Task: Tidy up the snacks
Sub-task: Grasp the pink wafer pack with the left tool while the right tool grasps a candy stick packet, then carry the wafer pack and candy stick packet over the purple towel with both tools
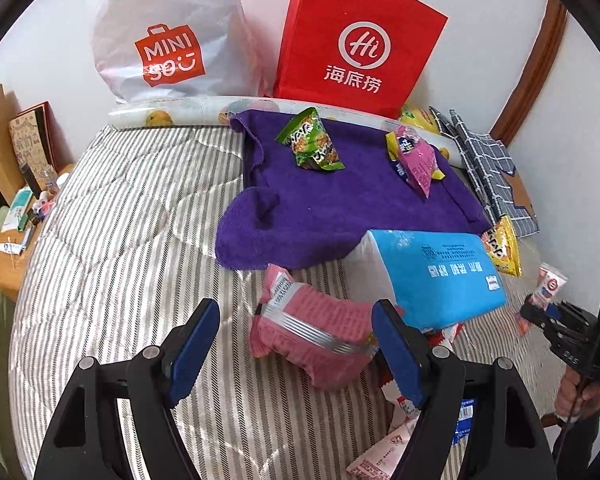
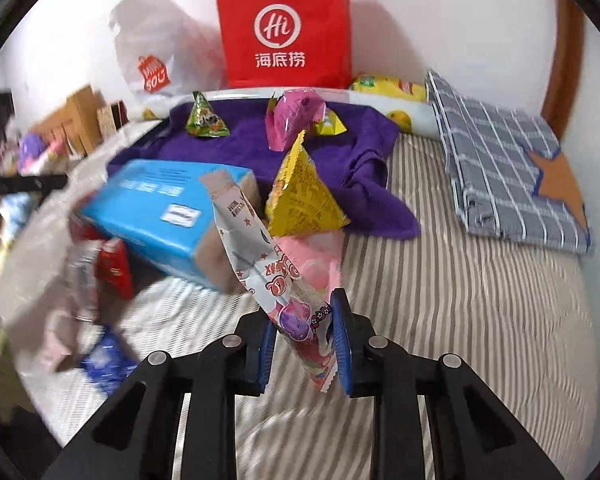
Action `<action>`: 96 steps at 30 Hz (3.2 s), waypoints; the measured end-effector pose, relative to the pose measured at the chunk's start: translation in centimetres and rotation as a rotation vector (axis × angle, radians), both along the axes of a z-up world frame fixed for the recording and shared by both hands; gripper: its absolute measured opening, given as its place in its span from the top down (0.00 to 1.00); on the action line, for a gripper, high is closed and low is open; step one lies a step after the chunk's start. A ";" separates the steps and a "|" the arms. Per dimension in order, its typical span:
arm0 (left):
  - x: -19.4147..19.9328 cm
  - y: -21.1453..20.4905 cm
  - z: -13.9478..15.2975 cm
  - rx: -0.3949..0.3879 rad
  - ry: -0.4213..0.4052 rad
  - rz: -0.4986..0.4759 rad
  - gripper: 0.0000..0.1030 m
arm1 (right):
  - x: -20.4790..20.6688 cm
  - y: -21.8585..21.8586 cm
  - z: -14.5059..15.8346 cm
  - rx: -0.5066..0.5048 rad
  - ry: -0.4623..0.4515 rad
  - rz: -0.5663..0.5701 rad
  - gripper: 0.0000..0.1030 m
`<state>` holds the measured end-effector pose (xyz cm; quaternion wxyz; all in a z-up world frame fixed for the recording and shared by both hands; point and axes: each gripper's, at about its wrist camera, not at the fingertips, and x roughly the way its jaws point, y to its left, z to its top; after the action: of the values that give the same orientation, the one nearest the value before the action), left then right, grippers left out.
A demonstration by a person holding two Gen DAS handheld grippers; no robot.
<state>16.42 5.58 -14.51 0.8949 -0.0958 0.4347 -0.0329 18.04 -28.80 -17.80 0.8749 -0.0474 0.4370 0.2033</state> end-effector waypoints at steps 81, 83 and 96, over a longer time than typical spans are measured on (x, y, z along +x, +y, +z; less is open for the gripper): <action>-3.6 -2.7 1.5 -0.040 -0.106 -0.100 0.39 | -5.9 1.5 4.9 0.053 -0.187 -0.207 0.80; -3.6 -3.1 1.8 -0.042 -0.114 -0.106 0.39 | -5.7 1.7 5.4 0.054 -0.194 -0.209 0.80; -0.2 -3.8 4.0 -0.024 -0.158 -0.109 0.39 | -1.6 2.8 8.8 0.062 -0.265 -0.199 0.80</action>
<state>16.23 1.78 -10.52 0.9220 -0.0798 0.3670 -0.0943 16.48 -25.98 -8.98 0.9416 -0.0031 0.3140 0.1212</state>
